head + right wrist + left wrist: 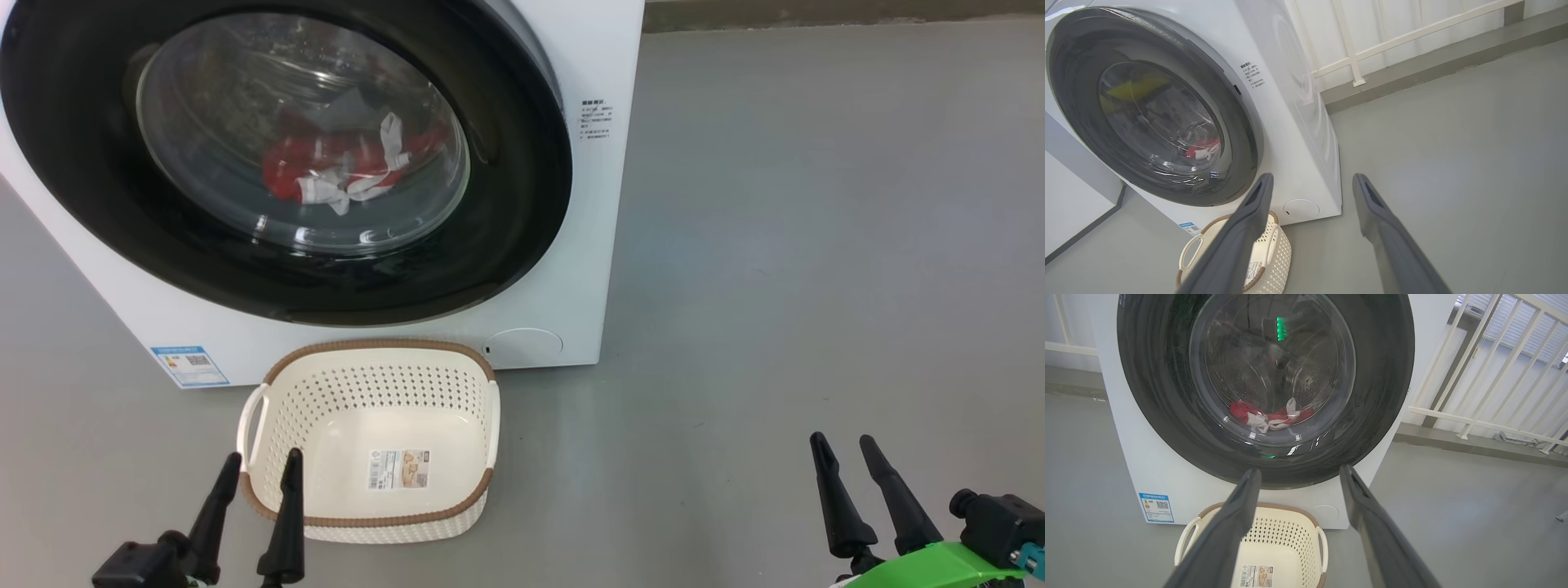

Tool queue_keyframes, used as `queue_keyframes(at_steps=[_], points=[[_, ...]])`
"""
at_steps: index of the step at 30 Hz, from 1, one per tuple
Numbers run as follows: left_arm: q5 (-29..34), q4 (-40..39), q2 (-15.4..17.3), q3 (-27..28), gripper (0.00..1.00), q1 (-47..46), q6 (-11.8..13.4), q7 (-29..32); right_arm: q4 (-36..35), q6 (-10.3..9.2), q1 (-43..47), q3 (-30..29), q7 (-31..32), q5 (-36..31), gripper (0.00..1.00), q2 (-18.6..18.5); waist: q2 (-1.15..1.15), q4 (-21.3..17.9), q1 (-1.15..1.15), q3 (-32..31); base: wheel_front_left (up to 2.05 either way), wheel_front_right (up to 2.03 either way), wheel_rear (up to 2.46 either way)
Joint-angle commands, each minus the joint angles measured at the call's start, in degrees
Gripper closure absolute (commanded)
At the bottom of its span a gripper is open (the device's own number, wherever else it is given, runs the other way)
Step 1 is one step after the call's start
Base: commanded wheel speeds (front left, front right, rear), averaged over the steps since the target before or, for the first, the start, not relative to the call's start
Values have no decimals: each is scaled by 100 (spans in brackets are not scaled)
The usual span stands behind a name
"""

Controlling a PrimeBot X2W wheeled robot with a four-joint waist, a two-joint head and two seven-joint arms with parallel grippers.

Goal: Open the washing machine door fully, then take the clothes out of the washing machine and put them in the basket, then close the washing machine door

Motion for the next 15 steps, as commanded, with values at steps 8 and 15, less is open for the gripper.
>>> queue_keyframes(at_steps=[8, 15], points=[[628, -146, 124, 125, 0, -64, -21, -208, -268, 8, 74, -71, -202, -593, 0, -62, 0, 1, 0, 37, 0, 0, 0], [991, -108, 145, 127, 0, -81, -22, -326, -373, 9, 174, -200, -319, -1025, 0, -10, 0, 9, 0, 69, 0, 0, 0]])
